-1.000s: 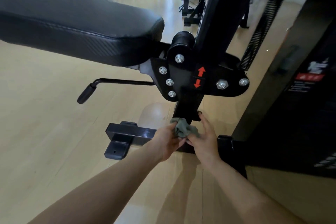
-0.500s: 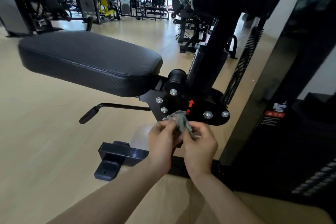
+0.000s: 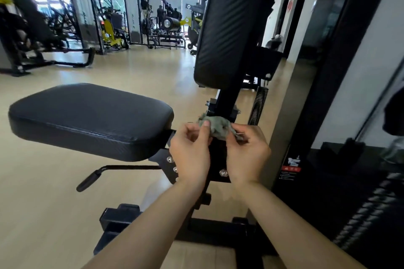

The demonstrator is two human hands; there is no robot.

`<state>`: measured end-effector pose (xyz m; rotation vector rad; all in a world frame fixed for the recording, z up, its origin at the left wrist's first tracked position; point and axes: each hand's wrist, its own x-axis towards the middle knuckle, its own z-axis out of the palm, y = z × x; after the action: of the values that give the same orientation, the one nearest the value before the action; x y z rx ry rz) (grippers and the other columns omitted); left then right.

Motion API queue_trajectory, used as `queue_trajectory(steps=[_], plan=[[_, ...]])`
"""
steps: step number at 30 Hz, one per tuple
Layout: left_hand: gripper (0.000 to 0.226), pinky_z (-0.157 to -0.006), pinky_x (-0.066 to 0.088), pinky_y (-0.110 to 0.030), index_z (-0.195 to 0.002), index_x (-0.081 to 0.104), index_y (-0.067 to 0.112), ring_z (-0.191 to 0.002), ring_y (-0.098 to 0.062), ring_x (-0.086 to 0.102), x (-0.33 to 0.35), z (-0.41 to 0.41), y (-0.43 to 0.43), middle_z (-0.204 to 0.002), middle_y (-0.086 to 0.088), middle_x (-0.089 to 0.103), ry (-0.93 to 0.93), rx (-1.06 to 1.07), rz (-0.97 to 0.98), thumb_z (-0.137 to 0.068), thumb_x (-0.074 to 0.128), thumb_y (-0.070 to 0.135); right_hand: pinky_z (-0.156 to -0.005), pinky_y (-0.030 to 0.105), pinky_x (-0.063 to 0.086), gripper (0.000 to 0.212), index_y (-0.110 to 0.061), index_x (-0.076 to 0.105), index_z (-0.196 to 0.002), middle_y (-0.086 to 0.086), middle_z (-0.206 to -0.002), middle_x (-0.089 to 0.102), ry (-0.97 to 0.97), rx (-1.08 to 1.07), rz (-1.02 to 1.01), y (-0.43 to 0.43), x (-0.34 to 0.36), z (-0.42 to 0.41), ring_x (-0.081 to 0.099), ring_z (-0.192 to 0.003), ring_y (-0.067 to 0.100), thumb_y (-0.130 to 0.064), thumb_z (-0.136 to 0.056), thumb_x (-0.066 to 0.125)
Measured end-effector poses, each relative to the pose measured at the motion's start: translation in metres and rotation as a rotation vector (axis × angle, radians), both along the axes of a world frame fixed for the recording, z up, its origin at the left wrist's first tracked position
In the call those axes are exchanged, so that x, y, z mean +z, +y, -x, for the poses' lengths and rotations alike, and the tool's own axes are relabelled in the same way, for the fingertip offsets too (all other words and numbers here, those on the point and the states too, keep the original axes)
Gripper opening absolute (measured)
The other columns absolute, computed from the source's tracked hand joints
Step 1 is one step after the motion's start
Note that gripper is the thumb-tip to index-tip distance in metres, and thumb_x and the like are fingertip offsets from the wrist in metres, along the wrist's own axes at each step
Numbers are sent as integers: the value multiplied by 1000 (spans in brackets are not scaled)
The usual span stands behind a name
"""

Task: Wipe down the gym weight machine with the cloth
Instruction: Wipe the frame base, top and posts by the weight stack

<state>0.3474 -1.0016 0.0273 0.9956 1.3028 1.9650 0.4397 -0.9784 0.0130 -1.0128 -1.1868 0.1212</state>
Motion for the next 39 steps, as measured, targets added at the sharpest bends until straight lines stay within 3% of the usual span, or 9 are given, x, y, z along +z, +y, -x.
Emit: queue_trajectory(steps=[4,7,10,14,23,29,34,36,39], plan=[[11,-72,55,-20,-90,69,13,-74,-2,67,24,0,11,-81,5,72,183,39,-52,-91,74,23,-73,17,54,17,-11,75,-92,0,-89,66,44,17,-26,11,18,-5,65,-81,9,-1,-79,79],[12,-75,58,-29,-86,67,18,-73,-4,67,12,2,13,-78,7,70,283,79,-9,-89,75,25,-72,22,53,13,-10,73,-90,0,-88,67,-49,41,19,11,3,-5,64,-81,9,0,-81,75],[20,-66,58,-42,-76,59,25,-64,-13,67,-19,7,7,-69,9,67,389,91,120,-88,75,29,-70,25,53,13,-9,70,-86,0,-86,66,-167,21,95,8,-23,-4,61,-78,11,2,-80,75],[23,-64,50,-33,-74,53,28,-66,-13,65,-40,15,-4,-67,10,67,639,154,220,-86,73,28,-69,7,44,18,-10,68,-82,-2,-85,63,-290,10,177,2,-43,-1,59,-75,10,5,-76,75],[16,-65,48,-35,-80,56,24,-72,-18,62,-46,11,-10,-71,12,63,788,92,305,-87,70,29,-64,1,36,19,-10,65,-77,-4,-81,57,-486,79,270,-3,-28,-21,52,-71,8,7,-76,73],[17,-61,49,-33,-75,59,24,-70,-17,64,-71,3,-18,-67,12,65,666,54,385,-81,73,30,-63,25,43,15,-11,68,-75,-4,-79,57,-701,144,349,-10,-39,-45,57,-70,16,2,-75,75],[13,-46,33,-14,-82,70,18,-66,-8,63,-98,20,-35,-71,7,70,463,-41,537,-82,78,28,-69,34,51,4,-13,74,-79,2,-80,64,-855,147,415,-15,-64,-28,62,-73,24,-11,-79,77],[14,-50,39,-13,-83,69,18,-62,-7,64,-107,28,-35,-71,5,71,396,-85,522,-81,80,27,-71,34,53,4,-14,75,-78,2,-80,67,-905,138,426,-17,-72,-21,64,-74,23,-12,-81,75],[31,-65,52,-19,-102,62,22,-76,-4,68,-107,37,-37,-87,8,71,301,-120,383,-79,82,19,-69,28,49,3,-16,75,-82,0,-84,70,-842,135,474,-20,-77,-16,65,-78,19,-14,-84,74]])
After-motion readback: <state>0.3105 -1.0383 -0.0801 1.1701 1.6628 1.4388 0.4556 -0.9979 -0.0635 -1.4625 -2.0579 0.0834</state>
